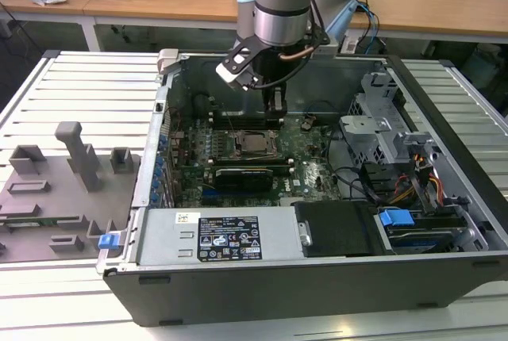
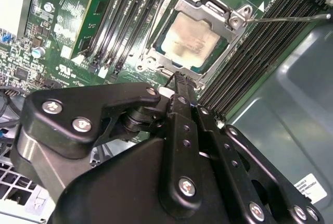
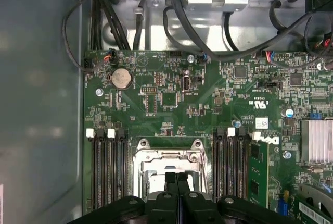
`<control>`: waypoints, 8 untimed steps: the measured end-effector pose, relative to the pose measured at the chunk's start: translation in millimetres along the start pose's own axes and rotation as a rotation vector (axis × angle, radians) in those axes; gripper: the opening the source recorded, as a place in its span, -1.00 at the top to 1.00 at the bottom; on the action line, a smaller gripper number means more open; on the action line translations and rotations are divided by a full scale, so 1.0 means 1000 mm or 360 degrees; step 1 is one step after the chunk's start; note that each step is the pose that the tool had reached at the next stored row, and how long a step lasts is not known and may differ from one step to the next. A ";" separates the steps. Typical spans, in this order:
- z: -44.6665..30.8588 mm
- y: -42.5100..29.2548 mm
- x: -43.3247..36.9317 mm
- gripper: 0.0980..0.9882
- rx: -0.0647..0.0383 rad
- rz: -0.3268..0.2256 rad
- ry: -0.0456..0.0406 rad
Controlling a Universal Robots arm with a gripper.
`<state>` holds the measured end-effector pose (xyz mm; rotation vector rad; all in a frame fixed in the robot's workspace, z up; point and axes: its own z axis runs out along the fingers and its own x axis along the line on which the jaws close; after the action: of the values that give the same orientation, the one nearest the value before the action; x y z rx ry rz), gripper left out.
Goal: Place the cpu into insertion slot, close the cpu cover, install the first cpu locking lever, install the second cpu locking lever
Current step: 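Close the cpu cover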
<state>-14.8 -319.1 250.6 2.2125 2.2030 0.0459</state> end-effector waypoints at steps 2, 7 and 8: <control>0.0006 -0.0014 0.0000 0.98 0.0000 0.0000 0.0000; 0.0021 -0.0061 0.0000 0.98 0.0000 0.0000 0.0000; 0.0023 -0.0067 -0.0001 0.98 0.0000 0.0000 0.0000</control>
<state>-21.4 -319.1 248.1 2.2125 2.2030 0.0459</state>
